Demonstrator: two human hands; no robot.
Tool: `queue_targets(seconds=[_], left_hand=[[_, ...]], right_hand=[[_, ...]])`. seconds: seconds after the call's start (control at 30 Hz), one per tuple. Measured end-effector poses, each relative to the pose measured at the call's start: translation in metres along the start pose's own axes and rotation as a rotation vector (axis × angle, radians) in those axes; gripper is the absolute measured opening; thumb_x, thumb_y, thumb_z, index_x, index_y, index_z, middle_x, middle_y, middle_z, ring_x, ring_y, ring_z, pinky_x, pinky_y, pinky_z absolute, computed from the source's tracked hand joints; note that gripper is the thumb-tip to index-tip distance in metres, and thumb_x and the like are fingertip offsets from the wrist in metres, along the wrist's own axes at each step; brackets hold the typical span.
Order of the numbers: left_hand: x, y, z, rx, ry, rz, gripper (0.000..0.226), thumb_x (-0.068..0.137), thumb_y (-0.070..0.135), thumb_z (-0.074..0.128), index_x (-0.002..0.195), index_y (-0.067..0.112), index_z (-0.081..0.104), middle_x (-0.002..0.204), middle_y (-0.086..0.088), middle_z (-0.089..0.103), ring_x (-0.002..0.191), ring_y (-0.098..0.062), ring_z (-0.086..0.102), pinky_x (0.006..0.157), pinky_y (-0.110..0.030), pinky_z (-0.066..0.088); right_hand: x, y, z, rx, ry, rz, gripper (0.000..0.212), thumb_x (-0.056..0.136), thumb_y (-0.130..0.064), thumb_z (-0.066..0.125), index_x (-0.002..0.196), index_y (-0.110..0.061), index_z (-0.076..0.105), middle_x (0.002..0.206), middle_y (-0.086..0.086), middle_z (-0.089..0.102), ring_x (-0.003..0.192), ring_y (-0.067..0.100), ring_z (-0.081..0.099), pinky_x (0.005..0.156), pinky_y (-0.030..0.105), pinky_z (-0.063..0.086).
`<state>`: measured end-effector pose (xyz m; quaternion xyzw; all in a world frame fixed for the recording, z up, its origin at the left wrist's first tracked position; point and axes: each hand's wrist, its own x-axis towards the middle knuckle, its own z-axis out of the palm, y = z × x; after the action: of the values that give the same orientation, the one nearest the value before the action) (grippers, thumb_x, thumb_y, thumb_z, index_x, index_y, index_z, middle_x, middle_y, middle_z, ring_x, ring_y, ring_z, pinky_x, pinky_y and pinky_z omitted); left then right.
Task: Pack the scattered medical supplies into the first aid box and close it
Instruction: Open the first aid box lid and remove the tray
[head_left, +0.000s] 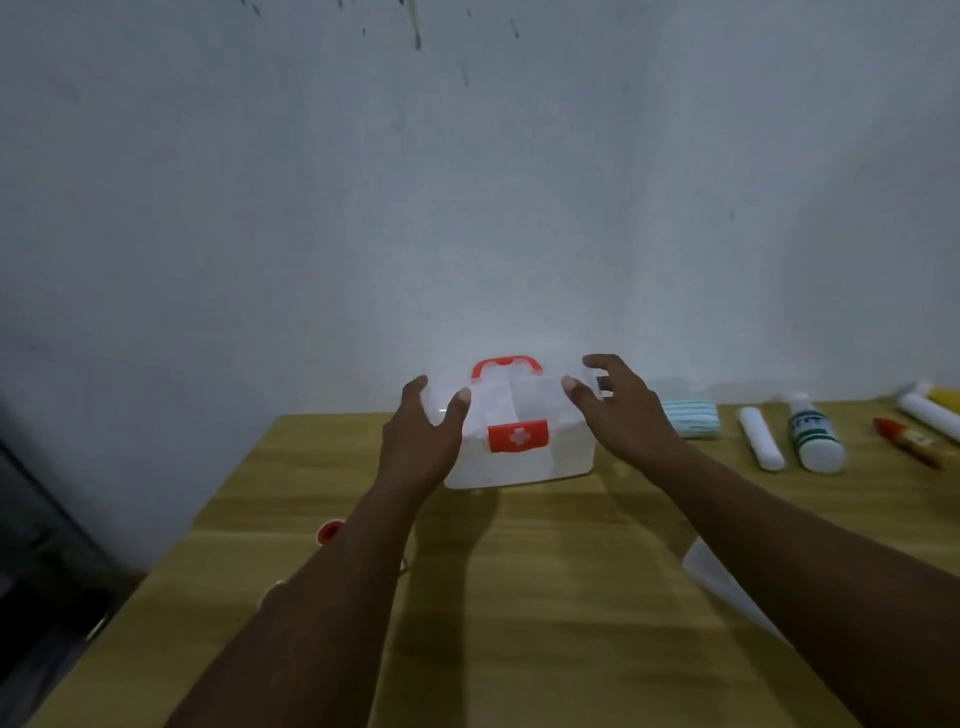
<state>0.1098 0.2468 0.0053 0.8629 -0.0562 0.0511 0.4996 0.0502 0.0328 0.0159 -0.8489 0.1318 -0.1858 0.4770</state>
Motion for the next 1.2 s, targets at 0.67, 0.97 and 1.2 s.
queue_targets(seconds=[0.67, 0.97, 1.2], left_hand=[[-0.097, 0.006, -0.006, -0.010, -0.023, 0.056, 0.080, 0.087, 0.067, 0.055, 0.153, 0.026, 0.033, 0.152, -0.007, 0.047, 0.135, -0.030, 0.048, 0.102, -0.046, 0.047], [-0.094, 0.007, -0.006, -0.015, -0.047, 0.045, 0.080, 0.087, 0.065, 0.057, 0.153, 0.026, 0.032, 0.152, -0.008, 0.046, 0.133, -0.033, 0.050, 0.098, -0.047, 0.048], [-0.089, 0.006, -0.008, -0.013, -0.071, 0.042, 0.081, 0.085, 0.067, 0.059, 0.150, 0.025, 0.033, 0.149, -0.009, 0.050, 0.129, -0.032, 0.053, 0.096, -0.046, 0.051]], right_hand=[[-0.133, 0.000, -0.012, 0.079, 0.283, 0.262, 0.053, 0.091, -0.052, 0.056, 0.127, -0.018, 0.037, 0.121, 0.011, 0.059, 0.100, 0.026, 0.057, 0.084, 0.039, 0.050], [-0.144, -0.009, 0.013, 0.564, 0.272, 0.380, 0.064, 0.084, -0.035, 0.075, 0.121, -0.039, 0.022, 0.111, 0.014, 0.066, 0.073, 0.019, 0.074, 0.052, 0.028, 0.057], [-0.143, -0.010, 0.019, 0.739, 0.264, 0.416, 0.071, 0.083, -0.025, 0.077, 0.124, -0.044, 0.022, 0.110, 0.018, 0.064, 0.073, 0.024, 0.077, 0.061, 0.034, 0.063]])
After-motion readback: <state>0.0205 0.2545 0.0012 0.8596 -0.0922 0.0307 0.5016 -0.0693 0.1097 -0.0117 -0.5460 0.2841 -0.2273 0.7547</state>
